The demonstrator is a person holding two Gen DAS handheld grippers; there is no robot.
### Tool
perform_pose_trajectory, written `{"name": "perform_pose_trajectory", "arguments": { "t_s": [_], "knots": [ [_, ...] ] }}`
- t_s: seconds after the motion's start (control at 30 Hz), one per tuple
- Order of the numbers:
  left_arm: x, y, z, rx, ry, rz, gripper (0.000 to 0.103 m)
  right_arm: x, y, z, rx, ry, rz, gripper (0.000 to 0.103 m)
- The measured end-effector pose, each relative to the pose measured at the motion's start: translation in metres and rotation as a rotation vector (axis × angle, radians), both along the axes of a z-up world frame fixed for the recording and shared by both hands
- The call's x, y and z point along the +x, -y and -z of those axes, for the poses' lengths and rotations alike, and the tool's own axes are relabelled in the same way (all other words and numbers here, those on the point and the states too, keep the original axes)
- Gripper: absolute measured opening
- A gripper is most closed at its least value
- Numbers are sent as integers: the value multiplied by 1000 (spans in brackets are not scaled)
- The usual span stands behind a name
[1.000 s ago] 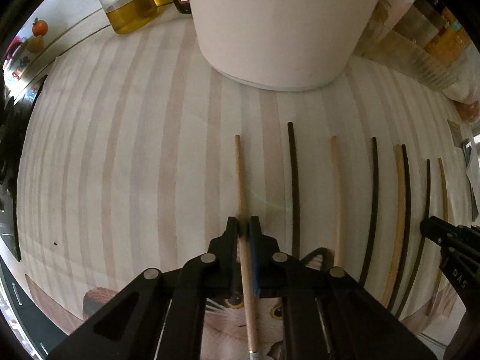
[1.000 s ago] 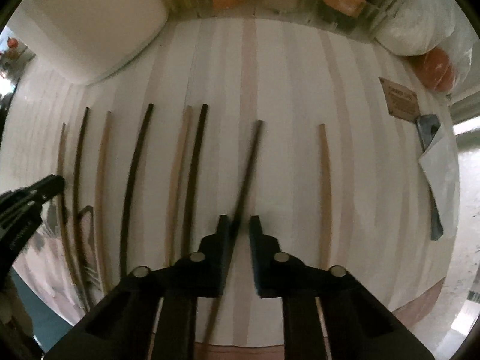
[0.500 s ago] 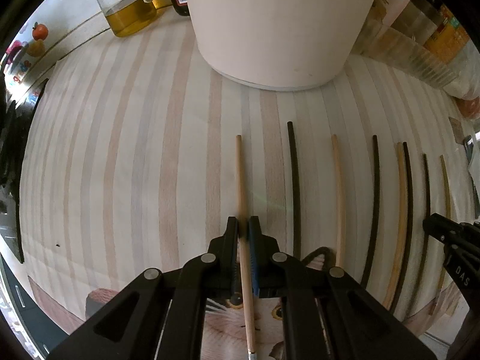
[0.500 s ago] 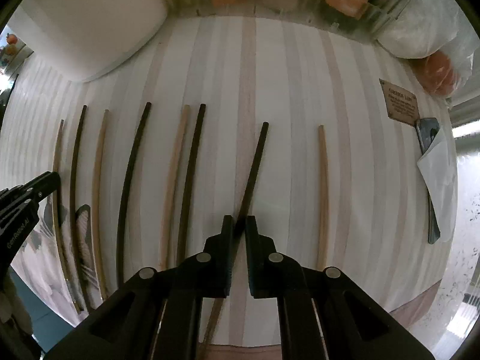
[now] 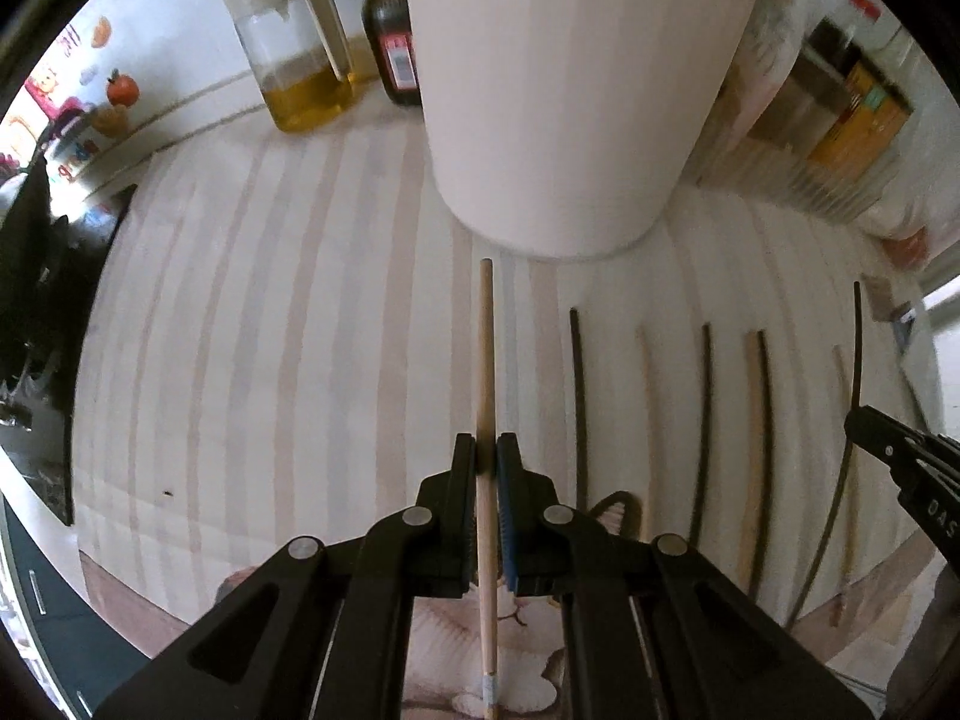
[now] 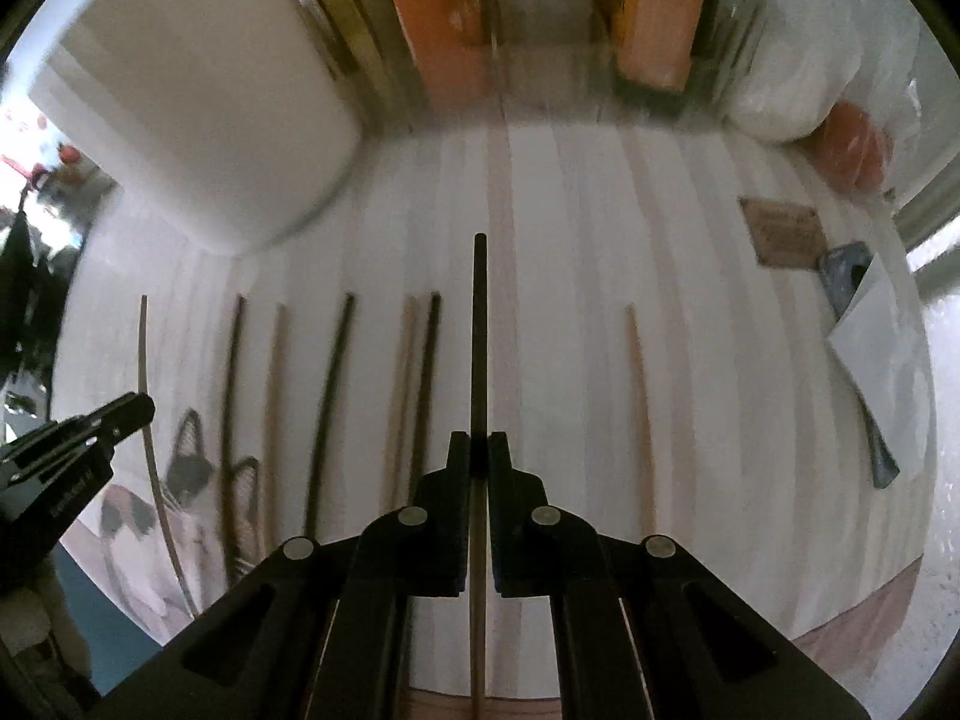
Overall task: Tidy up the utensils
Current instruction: 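Carry both chopsticks up and insert them into the holder slots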
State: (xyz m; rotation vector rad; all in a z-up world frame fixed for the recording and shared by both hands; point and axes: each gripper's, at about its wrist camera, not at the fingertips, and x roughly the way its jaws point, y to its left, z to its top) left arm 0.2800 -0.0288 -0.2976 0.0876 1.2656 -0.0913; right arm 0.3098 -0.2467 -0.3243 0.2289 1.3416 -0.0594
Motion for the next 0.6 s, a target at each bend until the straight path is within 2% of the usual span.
{"name": "perform_pose_trajectory", "arguments": {
  "t_s": [0.27, 0.6],
  "knots": [
    [-3, -1, -63, -68, 112, 9, 4, -2, -1, -58, 25, 178, 1, 5],
    [8, 3, -155, -135, 324, 7, 4, 22, -8, -148, 23, 460, -28, 5]
  ]
}}
